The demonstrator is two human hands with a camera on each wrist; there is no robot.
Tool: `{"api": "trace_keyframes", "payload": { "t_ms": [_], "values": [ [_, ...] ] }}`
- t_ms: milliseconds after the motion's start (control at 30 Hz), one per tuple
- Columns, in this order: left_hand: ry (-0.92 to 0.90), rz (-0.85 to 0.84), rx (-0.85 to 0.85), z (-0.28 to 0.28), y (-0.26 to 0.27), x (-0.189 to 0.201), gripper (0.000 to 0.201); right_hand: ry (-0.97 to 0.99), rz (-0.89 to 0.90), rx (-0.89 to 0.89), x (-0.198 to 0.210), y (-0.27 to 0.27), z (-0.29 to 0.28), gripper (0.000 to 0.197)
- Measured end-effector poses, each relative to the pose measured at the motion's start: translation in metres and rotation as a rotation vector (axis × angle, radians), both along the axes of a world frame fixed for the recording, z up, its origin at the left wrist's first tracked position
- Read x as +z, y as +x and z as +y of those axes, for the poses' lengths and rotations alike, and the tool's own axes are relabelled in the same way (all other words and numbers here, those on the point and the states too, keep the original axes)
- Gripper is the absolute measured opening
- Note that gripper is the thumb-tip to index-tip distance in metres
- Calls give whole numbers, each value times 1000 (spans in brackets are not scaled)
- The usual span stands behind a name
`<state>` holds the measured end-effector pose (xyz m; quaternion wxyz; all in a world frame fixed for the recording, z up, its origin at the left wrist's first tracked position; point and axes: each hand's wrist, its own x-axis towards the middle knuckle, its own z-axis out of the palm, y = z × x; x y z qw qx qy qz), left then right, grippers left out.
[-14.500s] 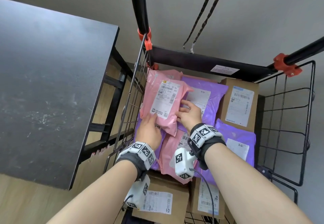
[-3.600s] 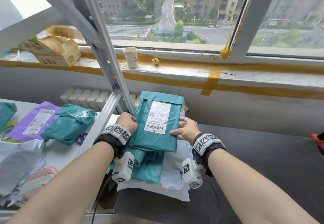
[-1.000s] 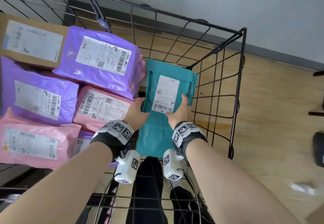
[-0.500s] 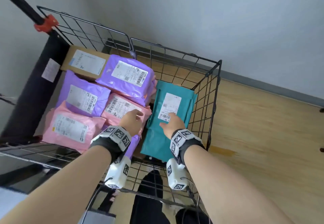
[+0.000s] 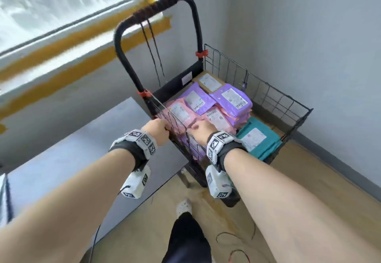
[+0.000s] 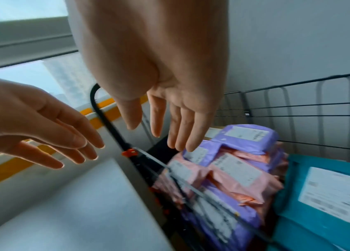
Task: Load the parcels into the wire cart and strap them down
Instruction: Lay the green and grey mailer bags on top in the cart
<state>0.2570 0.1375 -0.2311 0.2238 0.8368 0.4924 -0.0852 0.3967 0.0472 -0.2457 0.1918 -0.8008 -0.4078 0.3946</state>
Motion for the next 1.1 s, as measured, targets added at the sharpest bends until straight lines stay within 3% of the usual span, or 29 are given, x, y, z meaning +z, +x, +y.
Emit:
{"api": "trace_keyframes", "payload": {
  "t_ms": [233,467,767,1100],
  "values": [
    [74,20,321,-34,-153,55,32,91,-103,372,52,-122,15,33],
    [121,48,609,-66,-303,75,33,123,-140,659,72,-252,34,27],
    [175,26,884,-79,-479,86,30,158,-174,883,80,-416,68,29],
    [173,24,996,-36,-640,76,34,140,-177,950,75,-574,121,35]
  ]
}}
